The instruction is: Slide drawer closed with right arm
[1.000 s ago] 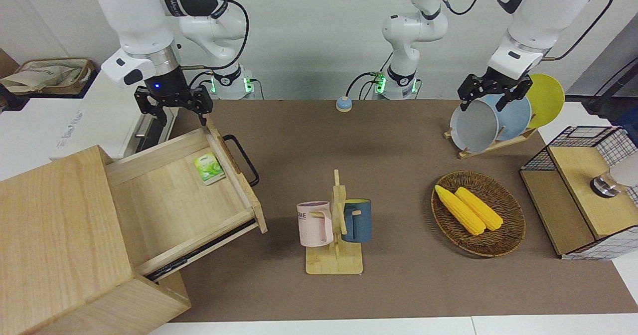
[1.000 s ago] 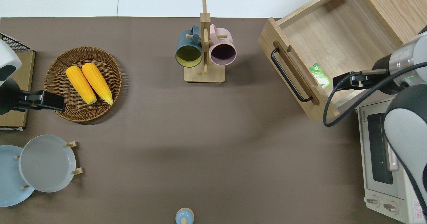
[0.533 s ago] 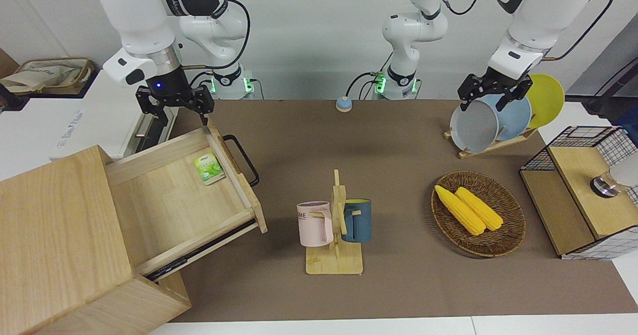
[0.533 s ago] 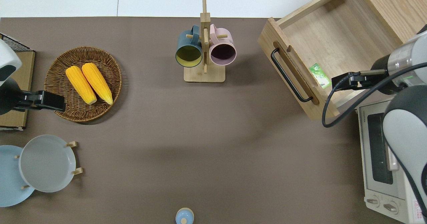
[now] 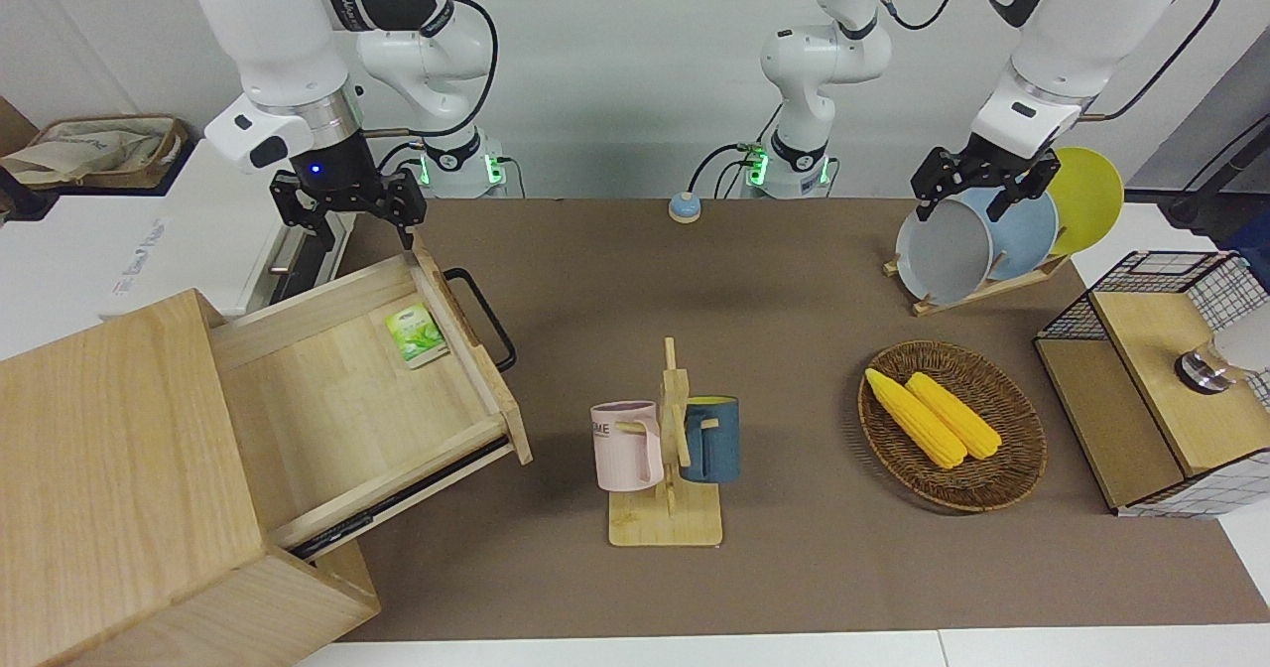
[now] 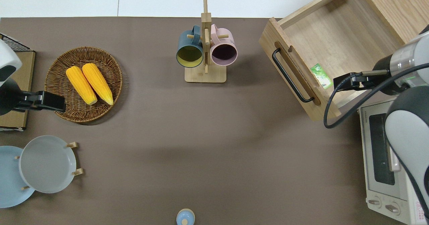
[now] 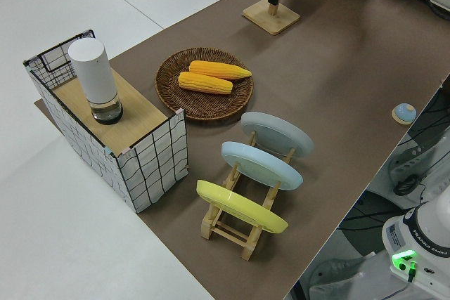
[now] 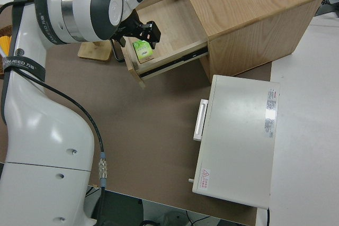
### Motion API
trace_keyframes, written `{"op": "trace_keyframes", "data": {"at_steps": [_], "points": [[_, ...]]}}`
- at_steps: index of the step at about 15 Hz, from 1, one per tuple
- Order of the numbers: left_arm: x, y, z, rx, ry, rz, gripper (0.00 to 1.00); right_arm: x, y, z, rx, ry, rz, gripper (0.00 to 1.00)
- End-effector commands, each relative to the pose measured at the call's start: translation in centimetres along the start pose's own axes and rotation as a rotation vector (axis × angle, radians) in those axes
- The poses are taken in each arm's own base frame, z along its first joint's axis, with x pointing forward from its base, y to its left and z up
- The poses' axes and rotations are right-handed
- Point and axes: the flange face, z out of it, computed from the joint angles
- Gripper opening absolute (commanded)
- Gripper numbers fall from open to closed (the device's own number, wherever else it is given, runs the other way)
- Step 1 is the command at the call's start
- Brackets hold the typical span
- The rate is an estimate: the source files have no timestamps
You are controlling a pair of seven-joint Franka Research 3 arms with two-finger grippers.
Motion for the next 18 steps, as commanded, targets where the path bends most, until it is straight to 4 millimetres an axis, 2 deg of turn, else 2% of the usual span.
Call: {"op": "trace_keyframes", "data": {"at_steps": [1, 3, 5, 13, 18], "points": [[0.1, -0.1, -0.4, 0.016, -0.005, 0.011, 0.99, -0.7, 0.6, -0.4, 0.005, -0.026, -0.023, 0.734], [0.1, -0.1, -0.4, 0.016, -0.005, 0.011, 0.99, -0.7, 0.5, -1.4, 0.007, -0.019, -0.027, 0.345], [0.1, -0.1, -0.4, 0.016, -0.005, 0.011, 0.99, -0.9, 0.8, -1.7, 0.008, -0.025, -0.025, 0.022], [0.1, -0.1, -0.4, 0.016, -0.005, 0.011, 0.99, -1.4, 1.1, -2.1, 0.04, -0.035, -0.012, 0.0], [0.1, -0.1, -0.3, 0.016, -0.007, 0.011, 0.99, -3.1, -0.2, -5.8, 0.041, -0.014, 0.026, 0.0]]}}
